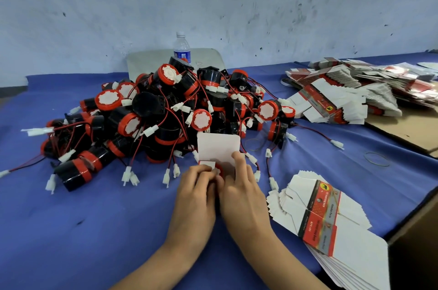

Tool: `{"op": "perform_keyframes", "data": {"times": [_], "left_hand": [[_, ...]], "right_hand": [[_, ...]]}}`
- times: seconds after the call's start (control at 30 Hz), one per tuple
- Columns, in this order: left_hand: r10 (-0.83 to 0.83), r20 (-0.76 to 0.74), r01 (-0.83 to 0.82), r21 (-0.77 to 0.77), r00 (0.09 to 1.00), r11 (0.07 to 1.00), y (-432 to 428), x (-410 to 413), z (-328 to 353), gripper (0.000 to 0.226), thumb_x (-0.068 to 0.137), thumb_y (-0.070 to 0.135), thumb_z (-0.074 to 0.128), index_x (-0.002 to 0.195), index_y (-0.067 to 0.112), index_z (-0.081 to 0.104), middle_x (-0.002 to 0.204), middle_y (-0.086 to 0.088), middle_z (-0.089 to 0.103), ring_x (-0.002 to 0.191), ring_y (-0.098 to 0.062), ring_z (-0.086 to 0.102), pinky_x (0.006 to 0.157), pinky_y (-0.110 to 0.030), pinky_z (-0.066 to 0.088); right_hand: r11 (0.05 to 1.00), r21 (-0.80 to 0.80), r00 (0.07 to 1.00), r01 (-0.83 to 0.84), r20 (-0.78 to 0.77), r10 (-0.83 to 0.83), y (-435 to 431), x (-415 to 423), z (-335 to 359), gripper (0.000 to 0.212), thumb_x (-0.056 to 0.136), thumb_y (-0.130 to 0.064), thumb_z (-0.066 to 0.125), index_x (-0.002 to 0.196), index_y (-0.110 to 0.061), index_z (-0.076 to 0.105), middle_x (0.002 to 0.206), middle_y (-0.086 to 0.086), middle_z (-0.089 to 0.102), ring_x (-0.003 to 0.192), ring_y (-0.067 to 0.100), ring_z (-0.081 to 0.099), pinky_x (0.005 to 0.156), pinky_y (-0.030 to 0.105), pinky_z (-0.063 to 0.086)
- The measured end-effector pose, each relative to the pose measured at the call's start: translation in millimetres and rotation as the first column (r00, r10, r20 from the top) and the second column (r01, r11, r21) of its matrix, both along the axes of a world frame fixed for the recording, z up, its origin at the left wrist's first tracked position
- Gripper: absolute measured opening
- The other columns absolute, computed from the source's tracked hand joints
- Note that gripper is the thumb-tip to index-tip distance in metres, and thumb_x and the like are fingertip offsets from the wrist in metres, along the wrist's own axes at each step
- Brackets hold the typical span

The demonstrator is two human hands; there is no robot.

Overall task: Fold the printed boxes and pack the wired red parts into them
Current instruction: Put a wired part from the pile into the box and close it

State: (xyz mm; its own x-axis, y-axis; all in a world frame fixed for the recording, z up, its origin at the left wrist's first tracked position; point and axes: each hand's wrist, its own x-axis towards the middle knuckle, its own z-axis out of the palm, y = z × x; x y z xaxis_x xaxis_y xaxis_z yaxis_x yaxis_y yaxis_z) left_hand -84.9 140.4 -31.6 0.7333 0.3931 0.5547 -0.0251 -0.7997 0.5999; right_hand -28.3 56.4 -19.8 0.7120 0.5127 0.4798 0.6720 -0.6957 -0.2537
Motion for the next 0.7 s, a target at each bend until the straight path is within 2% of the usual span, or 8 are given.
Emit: {"op": "perform_keyframes", "data": {"times": [0.17, 0.23, 0.3, 0.4, 0.43, 0.5, 0.6, 0.7], "left_hand": [[-0.141, -0.056, 0.143, 0.022, 0.988, 0.990, 2.0, -2.0, 0.8, 0.046, 0.085, -0.009, 0.060, 0.125, 0.012, 0.060, 0.125, 0.004, 0.052, 0.118, -0.010, 0.049, 0.100, -0.021, 0.041], [-0.203, -0.076, 0.206, 0.029, 0.976, 0.978, 1.4, -2.8, 2.2, 0.057, 0.080, -0.009, 0.062, 0.131, 0.017, 0.057, 0.128, 0.007, 0.051, 0.122, -0.009, 0.046, 0.102, -0.027, 0.042], [-0.212, -0.056, 0.212, 0.008, 0.976, 0.977, -0.1, -2.0, 4.7, 0.065, 0.077, -0.005, 0.064, 0.135, 0.023, 0.053, 0.133, 0.013, 0.049, 0.126, -0.005, 0.044, 0.106, -0.029, 0.039], [-0.202, -0.034, 0.201, -0.017, 0.979, 0.979, -3.0, -1.8, 6.1, 0.069, 0.076, 0.009, 0.062, 0.138, 0.030, 0.042, 0.132, 0.029, 0.048, 0.125, 0.010, 0.040, 0.113, -0.039, 0.032], [-0.196, -0.032, 0.195, -0.040, 0.980, 0.980, -3.7, -2.3, 6.6, 0.068, 0.075, 0.014, 0.061, 0.136, 0.036, 0.039, 0.126, 0.036, 0.048, 0.120, 0.013, 0.041, 0.112, -0.042, 0.034], [-0.198, -0.032, 0.193, -0.104, 0.980, 0.976, -5.8, -2.4, 7.6, 0.061, 0.075, 0.022, 0.061, 0.125, 0.048, 0.036, 0.118, 0.044, 0.047, 0.114, 0.010, 0.048, 0.109, -0.041, 0.037], [-0.194, -0.033, 0.194, -0.007, 0.980, 0.981, -7.2, -0.6, 4.3, 0.051, 0.078, 0.029, 0.058, 0.124, 0.044, 0.041, 0.122, 0.040, 0.043, 0.129, 0.006, 0.038, 0.119, -0.028, 0.015], [-0.173, -0.097, 0.175, 0.017, 0.980, 0.984, -3.1, 1.5, -1.1, 0.052, 0.079, 0.024, 0.059, 0.130, 0.031, 0.051, 0.130, 0.035, 0.032, 0.138, 0.002, 0.021, 0.119, -0.034, 0.002]], "right_hand": [[0.999, 0.048, 1.000, -0.015, -0.013, 0.016, -4.9, -3.1, 11.6, 0.021, 0.061, -0.015, 0.087, 0.073, -0.006, 0.072, 0.091, 0.010, 0.066, 0.067, 0.021, 0.064, 0.036, 0.021, 0.040], [0.998, 0.018, 0.998, -0.059, -0.016, 0.060, -6.0, -3.2, 15.0, 0.013, 0.073, -0.014, 0.072, 0.083, -0.006, 0.072, 0.091, 0.008, 0.063, 0.077, 0.022, 0.062, 0.045, 0.022, 0.045], [0.988, -0.143, 0.998, -0.063, 0.010, 0.065, -5.8, -0.3, 17.1, 0.034, 0.089, -0.020, 0.039, 0.105, -0.006, 0.066, 0.103, 0.008, 0.060, 0.094, 0.023, 0.056, 0.066, 0.027, 0.049], [0.988, -0.144, 0.998, -0.051, 0.022, 0.055, -10.7, -0.3, 33.7, 0.016, 0.079, -0.021, 0.061, 0.086, -0.007, 0.067, 0.081, 0.007, 0.064, 0.073, 0.023, 0.061, 0.052, 0.028, 0.044], [0.985, -0.165, 0.999, -0.051, -0.008, 0.050, -11.5, -0.2, 36.8, 0.017, 0.081, -0.022, 0.062, 0.091, -0.009, 0.063, 0.084, 0.006, 0.063, 0.075, 0.023, 0.060, 0.052, 0.030, 0.040], [0.975, -0.188, 0.990, -0.118, -0.093, 0.102, -12.1, 1.5, 36.9, 0.020, 0.092, -0.023, 0.043, 0.110, -0.013, 0.044, 0.101, 0.005, 0.060, 0.092, 0.025, 0.055, 0.058, 0.031, 0.030], [0.972, -0.177, 0.979, -0.157, -0.158, 0.129, -13.1, 10.4, 34.2, 0.020, 0.092, -0.016, 0.036, 0.112, -0.014, 0.032, 0.100, 0.006, 0.060, 0.089, 0.025, 0.049, 0.055, 0.031, 0.024], [0.962, -0.198, 0.971, -0.190, -0.184, 0.154, -14.6, 13.9, 34.0, 0.030, 0.089, -0.011, 0.038, 0.118, -0.013, 0.030, 0.093, 0.006, 0.060, 0.086, 0.026, 0.048, 0.056, 0.032, 0.026]]}}
